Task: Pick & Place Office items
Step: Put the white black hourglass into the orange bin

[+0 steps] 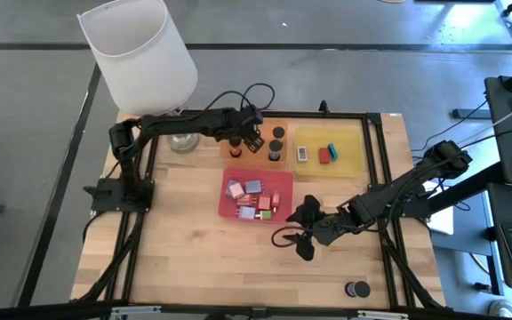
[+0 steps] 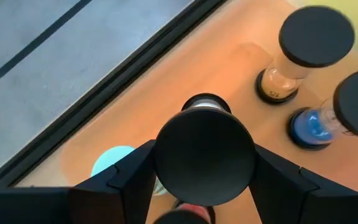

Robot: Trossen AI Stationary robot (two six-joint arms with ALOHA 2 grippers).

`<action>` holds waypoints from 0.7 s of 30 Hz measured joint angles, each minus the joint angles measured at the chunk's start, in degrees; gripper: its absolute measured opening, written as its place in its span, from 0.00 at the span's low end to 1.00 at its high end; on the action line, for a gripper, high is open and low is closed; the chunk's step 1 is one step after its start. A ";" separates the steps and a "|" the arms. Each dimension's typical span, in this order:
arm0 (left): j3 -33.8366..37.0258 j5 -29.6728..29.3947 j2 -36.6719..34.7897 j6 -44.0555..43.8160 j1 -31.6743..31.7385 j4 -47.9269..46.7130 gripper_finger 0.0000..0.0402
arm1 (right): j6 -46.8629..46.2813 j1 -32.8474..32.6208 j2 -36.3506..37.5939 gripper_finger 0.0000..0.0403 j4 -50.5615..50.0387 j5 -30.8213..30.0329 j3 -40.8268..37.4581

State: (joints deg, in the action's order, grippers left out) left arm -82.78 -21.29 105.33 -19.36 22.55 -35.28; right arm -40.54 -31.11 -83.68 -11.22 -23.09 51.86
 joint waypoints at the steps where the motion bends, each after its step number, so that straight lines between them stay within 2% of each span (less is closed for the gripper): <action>1: 0.00 0.29 0.45 0.69 0.16 0.38 0.54 | 1.01 -0.01 0.00 0.66 -0.02 0.00 0.00; 7: 0.00 1.70 2.91 4.09 0.73 1.81 0.54 | 2.29 0.00 0.00 0.66 -0.02 0.00 0.00; 16: 0.02 3.57 3.88 4.14 2.51 1.20 0.54 | 2.16 -0.01 0.00 0.66 0.16 -0.08 0.00; 18: 0.02 4.81 3.88 4.14 2.76 1.22 0.54 | 0.37 0.10 0.00 0.66 0.14 -2.68 0.00; 21: 0.02 6.43 3.88 4.14 2.74 1.19 0.54 | -6.57 0.60 0.00 0.66 0.27 -9.91 0.00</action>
State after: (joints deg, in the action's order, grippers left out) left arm -82.76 -14.86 109.21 -15.22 25.29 -34.09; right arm -47.10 -30.51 -83.68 -10.95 -33.00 51.86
